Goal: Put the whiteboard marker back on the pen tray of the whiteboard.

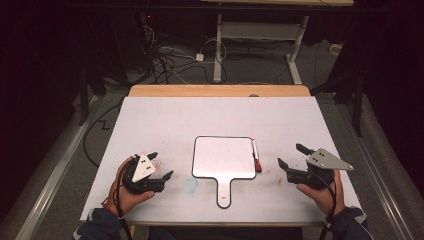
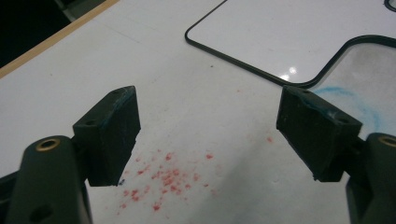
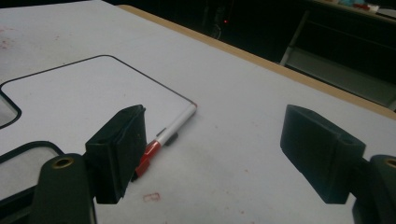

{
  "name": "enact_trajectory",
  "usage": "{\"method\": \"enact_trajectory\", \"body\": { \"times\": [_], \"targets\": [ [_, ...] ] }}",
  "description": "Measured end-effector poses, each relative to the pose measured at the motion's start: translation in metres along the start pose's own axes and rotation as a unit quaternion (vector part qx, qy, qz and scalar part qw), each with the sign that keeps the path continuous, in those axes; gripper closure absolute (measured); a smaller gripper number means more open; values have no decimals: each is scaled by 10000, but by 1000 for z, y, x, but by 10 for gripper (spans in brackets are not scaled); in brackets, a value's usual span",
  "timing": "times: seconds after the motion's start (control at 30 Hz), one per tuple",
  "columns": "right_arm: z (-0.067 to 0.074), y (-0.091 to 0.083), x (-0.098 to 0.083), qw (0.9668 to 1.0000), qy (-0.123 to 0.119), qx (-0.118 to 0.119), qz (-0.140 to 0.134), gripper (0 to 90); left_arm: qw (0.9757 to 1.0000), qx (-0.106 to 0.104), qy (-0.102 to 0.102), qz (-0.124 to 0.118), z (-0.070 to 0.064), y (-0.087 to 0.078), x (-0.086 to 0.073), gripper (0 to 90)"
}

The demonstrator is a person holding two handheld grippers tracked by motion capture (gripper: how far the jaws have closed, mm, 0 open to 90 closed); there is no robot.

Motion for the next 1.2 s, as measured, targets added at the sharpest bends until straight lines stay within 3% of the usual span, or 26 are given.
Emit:
{"method": "enact_trajectory", "body": {
  "times": [0.2,0.3,0.93,1.2],
  "targets": [
    [-1,-16,-17,9998,33,-189,27,202,10000,-2,-15,-15,-1,2,1,203],
    [0,-19,-23,9993,-111,-359,47,208,10000,-9,-5,-12,-2,3,1,203],
    [8,-14,-19,9994,-227,-269,-45,217,10000,-6,3,17,-4,-2,-3,203],
    [5,-15,-21,9995,-139,-272,-25,218,10000,-40,26,61,-4,1,-3,203]
  ]
}}
Point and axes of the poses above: each handheld gripper's, and its own axes: y roughly forward along the jaws, x roughly out of its top, z roughly to its left, the point moved 5 cm from there along y, roughly forward along the jaws, and after that the axes turned 4 degrees about -z, right-handed, at the moved point
